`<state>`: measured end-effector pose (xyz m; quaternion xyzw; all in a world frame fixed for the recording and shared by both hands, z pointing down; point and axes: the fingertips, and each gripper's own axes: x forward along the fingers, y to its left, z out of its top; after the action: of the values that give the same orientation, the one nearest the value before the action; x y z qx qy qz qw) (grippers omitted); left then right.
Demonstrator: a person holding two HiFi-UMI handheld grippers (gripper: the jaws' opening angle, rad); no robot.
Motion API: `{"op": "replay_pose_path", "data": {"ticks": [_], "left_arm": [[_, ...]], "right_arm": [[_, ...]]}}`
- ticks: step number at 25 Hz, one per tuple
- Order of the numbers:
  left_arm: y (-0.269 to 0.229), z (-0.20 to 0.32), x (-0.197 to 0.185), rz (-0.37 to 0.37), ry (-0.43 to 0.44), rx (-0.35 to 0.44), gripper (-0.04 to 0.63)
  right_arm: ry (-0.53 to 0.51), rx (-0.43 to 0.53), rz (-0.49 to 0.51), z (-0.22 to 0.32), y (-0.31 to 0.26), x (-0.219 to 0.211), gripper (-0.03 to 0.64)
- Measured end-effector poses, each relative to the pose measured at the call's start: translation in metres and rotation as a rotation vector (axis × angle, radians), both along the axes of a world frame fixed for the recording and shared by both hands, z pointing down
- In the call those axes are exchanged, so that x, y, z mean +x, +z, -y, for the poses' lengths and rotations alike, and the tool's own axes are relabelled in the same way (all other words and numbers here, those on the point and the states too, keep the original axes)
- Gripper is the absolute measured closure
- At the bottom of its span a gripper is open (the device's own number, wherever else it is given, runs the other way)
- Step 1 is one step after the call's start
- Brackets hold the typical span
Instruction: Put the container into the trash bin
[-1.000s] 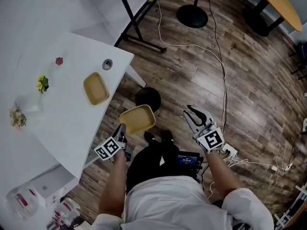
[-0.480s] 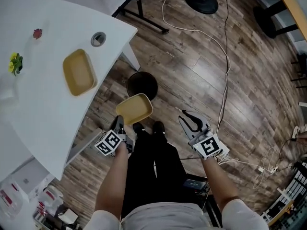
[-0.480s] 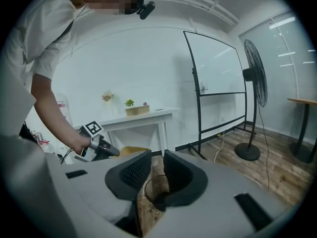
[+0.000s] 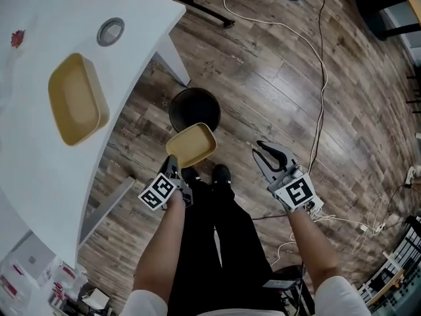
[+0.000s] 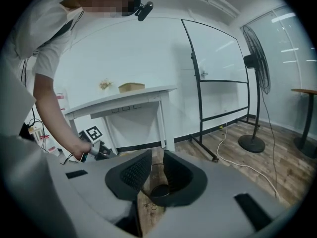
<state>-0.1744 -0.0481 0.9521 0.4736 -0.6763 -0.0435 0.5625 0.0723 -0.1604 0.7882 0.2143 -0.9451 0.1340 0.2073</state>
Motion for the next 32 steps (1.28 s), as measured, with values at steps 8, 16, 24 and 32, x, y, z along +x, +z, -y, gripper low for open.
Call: {"op": "replay_pose_path", "data": {"ticks": [8,16,24,32], "left_arm": [[0.068,0.03,-0.012,0.007,-0.027,-0.002,0.571],[0.124,0.05,-0.016,0.0,-0.062,-0.022,0.571],[0.154,0.071,-0.015,-0.003,-0.075,-0.025,0.571],[0.178,0.083,-0.013,-0.007,-0.079,-0.024,0.571]], "right_arm": [[-0.009,0.004,0.04,0.013,0.044,-0.023,0.525],[0.018,0.072,0.142,0.036,0.049,-0.03,0.529],[-0.095,0.142,0.065,0.022,0.048,-0.029,0.529],[-0.096,0.212,0.08,0.032,0.046,-0.031,0.532]]}}
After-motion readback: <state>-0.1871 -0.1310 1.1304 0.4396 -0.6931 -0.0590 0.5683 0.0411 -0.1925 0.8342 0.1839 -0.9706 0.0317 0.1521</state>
